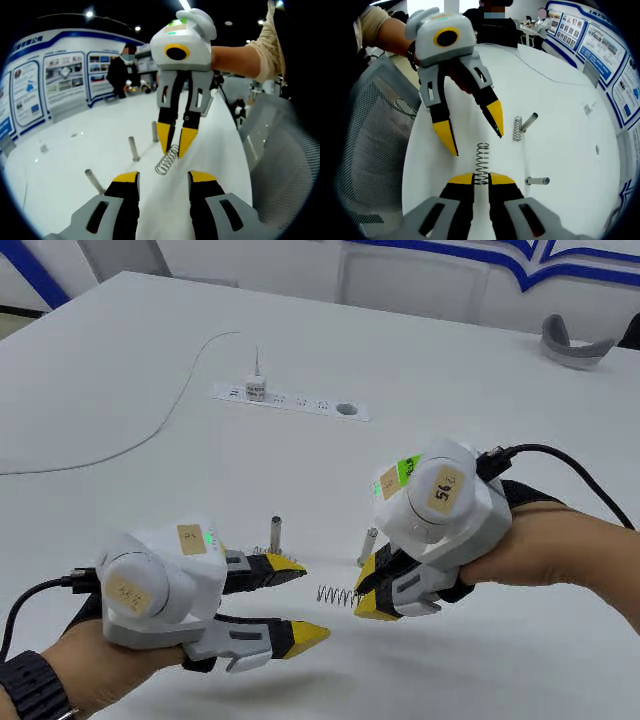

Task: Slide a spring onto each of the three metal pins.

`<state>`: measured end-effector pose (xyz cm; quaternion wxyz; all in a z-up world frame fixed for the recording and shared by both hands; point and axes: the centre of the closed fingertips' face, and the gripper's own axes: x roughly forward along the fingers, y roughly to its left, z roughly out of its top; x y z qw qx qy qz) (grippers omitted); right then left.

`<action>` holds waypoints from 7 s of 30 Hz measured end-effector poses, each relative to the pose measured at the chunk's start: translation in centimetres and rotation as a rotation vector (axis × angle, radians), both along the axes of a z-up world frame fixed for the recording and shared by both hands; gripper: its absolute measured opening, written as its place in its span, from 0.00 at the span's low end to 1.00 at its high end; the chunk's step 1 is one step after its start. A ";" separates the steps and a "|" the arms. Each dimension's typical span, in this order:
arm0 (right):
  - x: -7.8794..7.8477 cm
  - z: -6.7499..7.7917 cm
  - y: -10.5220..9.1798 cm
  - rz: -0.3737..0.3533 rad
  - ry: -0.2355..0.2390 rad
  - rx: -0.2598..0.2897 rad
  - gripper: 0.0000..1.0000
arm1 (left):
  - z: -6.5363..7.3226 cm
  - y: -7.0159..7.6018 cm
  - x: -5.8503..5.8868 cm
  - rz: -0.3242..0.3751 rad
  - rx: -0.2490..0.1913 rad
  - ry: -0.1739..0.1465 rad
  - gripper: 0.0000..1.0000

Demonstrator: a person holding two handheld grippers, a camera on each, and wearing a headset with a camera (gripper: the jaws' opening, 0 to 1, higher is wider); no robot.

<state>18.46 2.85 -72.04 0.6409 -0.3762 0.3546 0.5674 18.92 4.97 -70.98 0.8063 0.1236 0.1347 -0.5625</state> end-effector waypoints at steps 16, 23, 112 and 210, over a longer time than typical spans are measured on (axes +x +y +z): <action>-1.2 -0.2 0.5 0.113 -0.015 -0.020 0.12 | 0.0 -1.1 -1.3 -0.073 0.004 -0.027 0.19; -1.5 0.0 0.6 0.134 -0.020 -0.028 0.12 | -0.1 -1.3 -1.4 -0.088 0.018 -0.050 0.13; 0.6 3.6 1.0 0.001 -0.029 0.050 0.12 | -0.3 2.8 0.3 0.071 -0.037 -0.006 0.32; 9.2 -3.0 -2.2 -0.144 0.031 -0.132 0.12 | -0.8 6.6 3.0 0.243 -0.064 0.032 0.60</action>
